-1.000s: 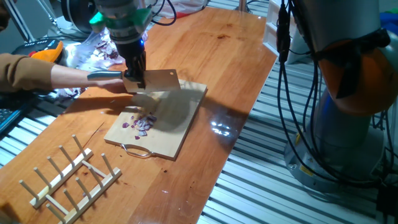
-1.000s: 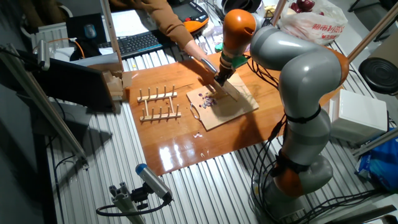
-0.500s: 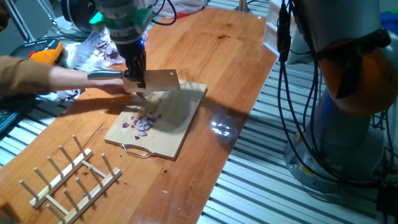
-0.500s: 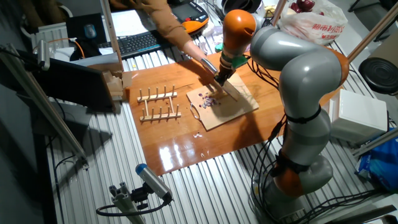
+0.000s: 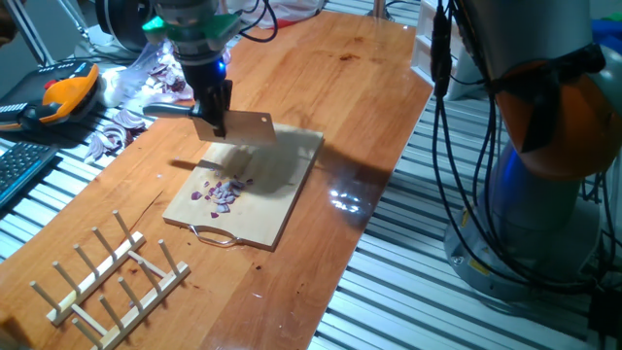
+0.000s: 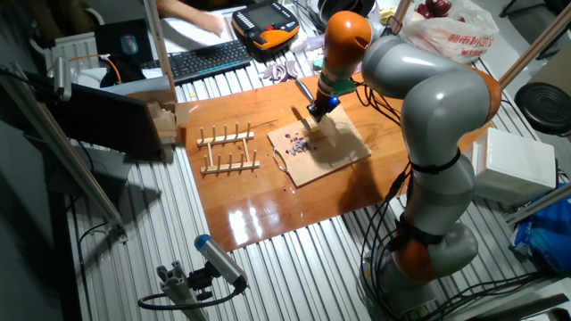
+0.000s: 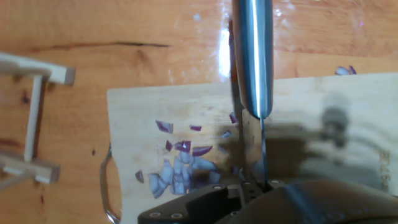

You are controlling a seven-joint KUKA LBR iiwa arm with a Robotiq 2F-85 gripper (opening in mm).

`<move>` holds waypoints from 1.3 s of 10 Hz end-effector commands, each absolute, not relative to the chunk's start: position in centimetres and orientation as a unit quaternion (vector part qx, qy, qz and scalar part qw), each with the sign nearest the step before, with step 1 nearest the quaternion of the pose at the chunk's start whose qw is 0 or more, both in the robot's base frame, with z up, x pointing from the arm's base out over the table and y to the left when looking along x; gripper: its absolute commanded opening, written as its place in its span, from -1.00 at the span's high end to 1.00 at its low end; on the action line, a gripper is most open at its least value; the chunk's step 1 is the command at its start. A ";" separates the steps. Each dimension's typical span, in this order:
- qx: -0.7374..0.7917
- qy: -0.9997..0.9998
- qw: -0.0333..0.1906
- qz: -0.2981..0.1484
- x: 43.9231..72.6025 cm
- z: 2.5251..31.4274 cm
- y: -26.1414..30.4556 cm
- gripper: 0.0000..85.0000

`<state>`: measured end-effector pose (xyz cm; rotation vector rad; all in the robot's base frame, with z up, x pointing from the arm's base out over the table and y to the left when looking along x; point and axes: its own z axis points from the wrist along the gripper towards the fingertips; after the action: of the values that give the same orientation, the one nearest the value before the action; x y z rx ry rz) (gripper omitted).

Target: Chop the onions

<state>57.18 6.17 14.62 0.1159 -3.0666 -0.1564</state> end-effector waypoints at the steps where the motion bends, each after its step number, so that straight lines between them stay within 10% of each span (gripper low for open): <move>1: 0.038 -0.997 0.038 -0.053 57.2 14.6 6.3 1.00; 13: 0.036 -0.996 0.027 -0.082 56.5 14.2 7.5 1.00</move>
<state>56.49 7.46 14.20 0.1164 -3.0797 -0.2548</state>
